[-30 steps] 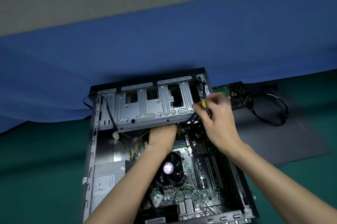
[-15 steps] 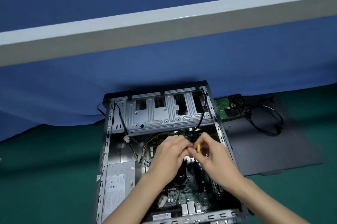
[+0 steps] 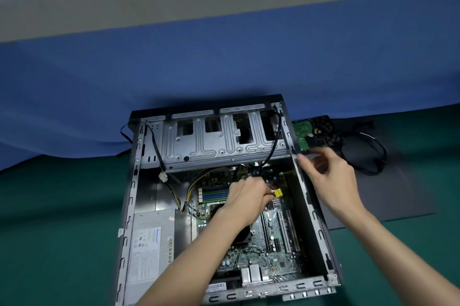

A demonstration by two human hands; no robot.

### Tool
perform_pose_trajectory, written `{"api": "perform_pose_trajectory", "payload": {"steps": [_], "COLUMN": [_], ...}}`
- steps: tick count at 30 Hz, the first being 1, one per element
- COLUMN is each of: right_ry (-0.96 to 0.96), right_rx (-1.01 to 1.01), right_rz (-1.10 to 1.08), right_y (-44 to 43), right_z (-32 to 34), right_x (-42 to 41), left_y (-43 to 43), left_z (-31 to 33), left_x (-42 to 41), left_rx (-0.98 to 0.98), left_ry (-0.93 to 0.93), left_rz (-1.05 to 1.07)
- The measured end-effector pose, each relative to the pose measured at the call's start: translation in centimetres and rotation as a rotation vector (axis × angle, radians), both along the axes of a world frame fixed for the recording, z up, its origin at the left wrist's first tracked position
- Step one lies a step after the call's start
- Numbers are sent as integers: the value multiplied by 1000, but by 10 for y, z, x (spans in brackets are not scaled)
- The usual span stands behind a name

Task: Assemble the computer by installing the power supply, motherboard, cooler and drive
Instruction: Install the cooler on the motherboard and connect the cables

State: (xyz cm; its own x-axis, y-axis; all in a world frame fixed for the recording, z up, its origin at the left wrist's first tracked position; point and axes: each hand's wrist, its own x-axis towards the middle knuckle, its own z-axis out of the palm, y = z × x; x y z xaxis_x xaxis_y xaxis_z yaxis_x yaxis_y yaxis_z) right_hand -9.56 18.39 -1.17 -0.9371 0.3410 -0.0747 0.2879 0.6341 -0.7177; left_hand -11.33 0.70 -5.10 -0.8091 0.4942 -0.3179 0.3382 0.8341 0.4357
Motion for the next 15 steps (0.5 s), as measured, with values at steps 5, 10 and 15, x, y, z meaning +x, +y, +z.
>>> {"api": "perform_pose_trajectory", "payload": {"steps": [5, 10, 15], "right_ry": [-62, -34, -45], "right_rx": [-75, -185, -255], "right_rz": [69, 58, 54], "right_y": [3, 8, 12], "right_z": [-17, -25, -29], "right_x": [-14, -18, -25], "left_y": [28, 40, 40], "left_z": [-15, -31, -39], "left_x": [-14, -18, -19], "left_rx": [45, 253, 125], "left_ry": [-233, -506, -312], "left_rz": [300, 491, 464]}}
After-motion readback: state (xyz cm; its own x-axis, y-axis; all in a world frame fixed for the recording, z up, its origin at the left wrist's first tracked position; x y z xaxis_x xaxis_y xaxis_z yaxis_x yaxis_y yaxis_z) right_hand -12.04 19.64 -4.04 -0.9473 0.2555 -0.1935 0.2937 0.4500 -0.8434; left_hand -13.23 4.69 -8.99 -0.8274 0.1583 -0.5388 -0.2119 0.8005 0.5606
